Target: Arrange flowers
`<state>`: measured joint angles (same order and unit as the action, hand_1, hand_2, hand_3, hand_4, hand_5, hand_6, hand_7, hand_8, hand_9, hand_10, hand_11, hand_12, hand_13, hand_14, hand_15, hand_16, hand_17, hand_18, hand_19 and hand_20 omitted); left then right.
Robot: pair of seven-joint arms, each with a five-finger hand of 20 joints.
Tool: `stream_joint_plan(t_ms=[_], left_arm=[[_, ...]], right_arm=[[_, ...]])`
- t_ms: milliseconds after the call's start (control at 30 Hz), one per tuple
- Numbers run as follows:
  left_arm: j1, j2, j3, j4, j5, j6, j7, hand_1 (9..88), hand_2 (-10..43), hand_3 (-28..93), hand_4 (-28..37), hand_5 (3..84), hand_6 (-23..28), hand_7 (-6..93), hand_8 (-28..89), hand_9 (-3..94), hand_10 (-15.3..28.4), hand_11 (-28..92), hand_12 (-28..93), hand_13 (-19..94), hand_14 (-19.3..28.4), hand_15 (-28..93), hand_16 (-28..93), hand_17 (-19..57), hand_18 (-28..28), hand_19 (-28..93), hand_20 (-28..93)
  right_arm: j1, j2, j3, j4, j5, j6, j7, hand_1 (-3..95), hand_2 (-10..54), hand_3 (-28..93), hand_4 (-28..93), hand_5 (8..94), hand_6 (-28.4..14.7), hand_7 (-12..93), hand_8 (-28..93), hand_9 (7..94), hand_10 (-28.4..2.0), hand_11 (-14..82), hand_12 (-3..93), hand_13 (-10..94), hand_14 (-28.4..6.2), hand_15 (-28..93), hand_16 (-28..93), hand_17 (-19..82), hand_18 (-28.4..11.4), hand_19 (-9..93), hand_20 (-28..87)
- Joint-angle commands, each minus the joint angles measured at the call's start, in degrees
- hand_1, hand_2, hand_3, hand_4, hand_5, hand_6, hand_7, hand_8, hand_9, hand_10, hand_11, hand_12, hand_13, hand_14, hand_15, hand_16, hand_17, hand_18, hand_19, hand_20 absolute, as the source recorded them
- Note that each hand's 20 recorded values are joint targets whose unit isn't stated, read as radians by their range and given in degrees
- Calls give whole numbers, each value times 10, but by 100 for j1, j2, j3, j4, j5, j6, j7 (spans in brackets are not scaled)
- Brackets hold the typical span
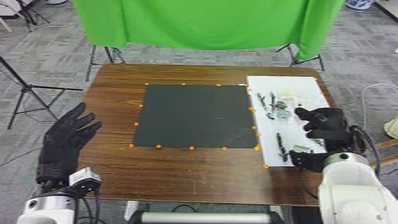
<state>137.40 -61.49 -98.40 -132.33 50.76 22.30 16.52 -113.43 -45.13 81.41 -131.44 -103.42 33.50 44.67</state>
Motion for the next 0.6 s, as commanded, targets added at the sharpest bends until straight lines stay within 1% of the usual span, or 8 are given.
stream_joint_plan(t_ms=[33, 67, 167, 267, 400, 467, 533, 600], left_arm=[[81, -85, -92, -85, 89, -100, -178, 222, 53, 819, -256, 347, 72, 163, -113, 326, 175, 233, 94, 248, 247, 446, -78, -103, 232, 543, 7], [98, -79, -96, -110, 78, -74, -186, 222, 53, 818, -256, 346, 72, 163, -113, 326, 175, 234, 94, 248, 248, 446, -78, -103, 232, 543, 7], [114, -116, -145, -134, 150, -165, -290, 222, 53, 820, -255, 346, 73, 163, -113, 326, 176, 234, 94, 248, 247, 447, -78, -104, 232, 543, 7], [130, -69, -136, -137, 109, -119, -200, 224, 53, 819, -253, 345, 73, 163, -113, 325, 176, 233, 94, 246, 247, 446, -78, -104, 232, 544, 7], [12, -38, -102, -94, 101, -150, -199, 225, 53, 817, -251, 345, 74, 161, -113, 324, 177, 233, 94, 246, 247, 446, -79, -104, 232, 544, 6], [30, -41, -118, -94, 115, -146, -189, 225, 54, 816, -250, 344, 74, 161, -112, 323, 177, 233, 95, 245, 247, 445, -79, -105, 232, 545, 6], [42, -34, -139, -87, 79, -131, -161, 226, 54, 815, -249, 344, 74, 161, -112, 323, 177, 232, 95, 245, 247, 446, -78, -104, 232, 545, 6], [35, -40, -158, -93, 106, -133, -238, 226, 53, 816, -248, 344, 74, 162, -112, 323, 177, 232, 94, 245, 247, 445, -79, -105, 232, 545, 6]], right_arm=[[-147, 38, 1, -184, -394, -828, 445, 258, -61, 867, -276, 633, -70, 387, -222, 547, -198, 667, 184, 558, -144, 863, 106, 252, -229, 860, 130], [-162, 38, 3, -186, -461, -904, 452, 260, -61, 866, -276, 635, -70, 385, -219, 550, -198, 665, 185, 560, -144, 862, 107, 253, -229, 862, 127], [-158, 119, -91, -230, -998, -1192, 711, 261, -59, 862, -276, 638, -70, 386, -214, 555, -199, 663, 188, 566, -145, 860, 110, 255, -230, 865, 121], [-178, 100, -119, -223, -1251, -1553, 694, 262, -60, 861, -275, 641, -70, 388, -211, 556, -199, 662, 190, 567, -147, 858, 114, 255, -231, 868, 116], [111, 188, -555, -99, -1731, -1739, 996, 269, -58, 859, -275, 652, -70, 388, -207, 565, -200, 659, 189, 575, -148, 854, 116, 257, -231, 868, 108], [155, 159, -634, -87, -1844, -1878, 1077, 272, -58, 858, -274, 659, -68, 390, -205, 574, -199, 659, 189, 580, -149, 852, 117, 261, -231, 866, 103], [226, 141, -715, -68, -1919, -2049, 1122, 274, -58, 857, -274, 661, -67, 394, -203, 579, -199, 658, 190, 583, -148, 851, 119, 265, -233, 865, 99], [232, 136, -730, -57, -1909, -2208, 1075, 274, -58, 856, -274, 665, -67, 396, -202, 582, -199, 658, 191, 587, -147, 850, 122, 266, -234, 866, 97]])
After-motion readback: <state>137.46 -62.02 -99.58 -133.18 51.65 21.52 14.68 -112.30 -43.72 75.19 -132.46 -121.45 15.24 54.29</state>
